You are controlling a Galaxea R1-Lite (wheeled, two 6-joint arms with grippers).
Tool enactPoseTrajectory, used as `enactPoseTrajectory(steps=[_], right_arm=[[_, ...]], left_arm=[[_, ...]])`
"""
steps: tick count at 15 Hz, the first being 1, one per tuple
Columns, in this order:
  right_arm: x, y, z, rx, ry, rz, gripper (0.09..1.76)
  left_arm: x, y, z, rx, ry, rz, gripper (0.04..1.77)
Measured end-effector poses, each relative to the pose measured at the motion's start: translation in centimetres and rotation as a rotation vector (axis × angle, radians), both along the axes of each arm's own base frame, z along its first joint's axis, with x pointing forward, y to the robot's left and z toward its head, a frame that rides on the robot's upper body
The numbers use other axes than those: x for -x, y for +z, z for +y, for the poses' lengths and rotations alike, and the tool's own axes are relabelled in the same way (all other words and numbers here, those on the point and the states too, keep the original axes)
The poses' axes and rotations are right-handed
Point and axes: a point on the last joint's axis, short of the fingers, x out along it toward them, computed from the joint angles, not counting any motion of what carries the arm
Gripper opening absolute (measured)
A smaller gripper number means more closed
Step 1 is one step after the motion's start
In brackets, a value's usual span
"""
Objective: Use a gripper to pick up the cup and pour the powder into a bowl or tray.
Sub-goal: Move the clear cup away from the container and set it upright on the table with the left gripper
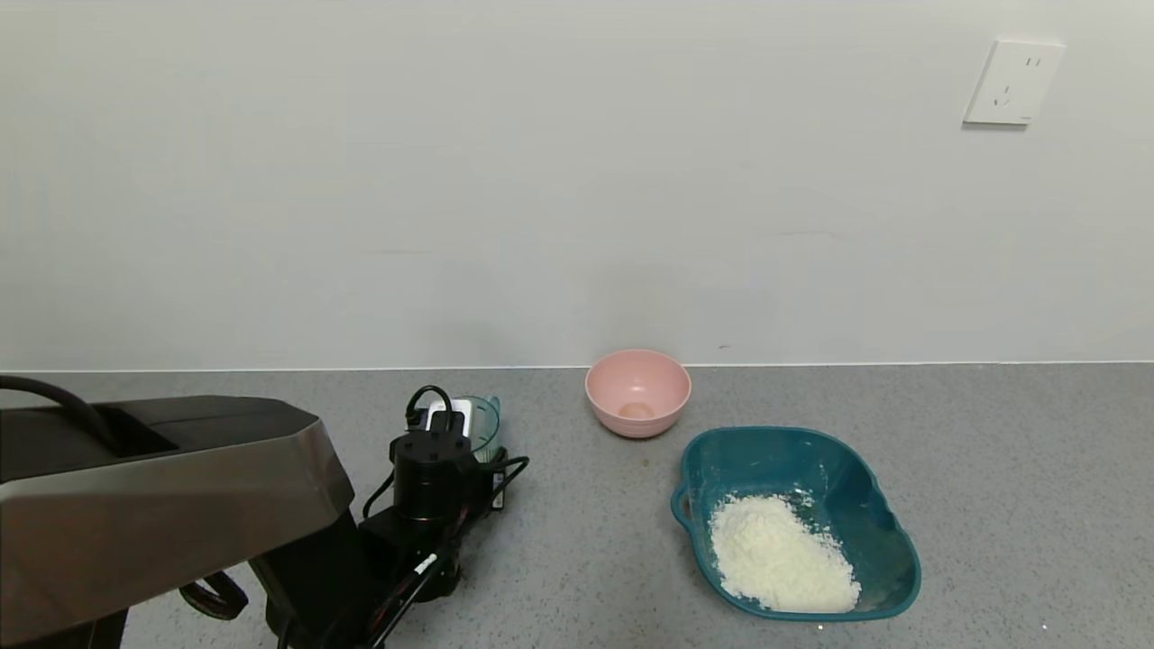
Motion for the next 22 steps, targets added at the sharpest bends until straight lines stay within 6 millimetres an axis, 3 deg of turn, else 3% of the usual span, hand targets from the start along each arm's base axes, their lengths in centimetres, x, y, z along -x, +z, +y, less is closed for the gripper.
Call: enactPoseTrajectory(steps=[3,8,15,22], right_arm=[[0.0,0.0,0.0,0.000,0.000,0.000,1.71],[0.0,0.0,0.0,0.000,0.000,0.000,1.71],[0.0,0.0,0.0,0.000,0.000,0.000,1.71],[0.0,0.0,0.0,0.000,0.000,0.000,1.71]], left_arm=[[0.1,-0.1,-0.1,-0.003,-0.006,0.005,1.29],[0.2,-0.3,-0.3,-0.007,-0.007,0.016,1.50],[0.5,0.1,-0.2,-0.003,-0.008,0.012,1.63],[2.7,2.9,1.1,0.009,0.010,-0.024,1.68]])
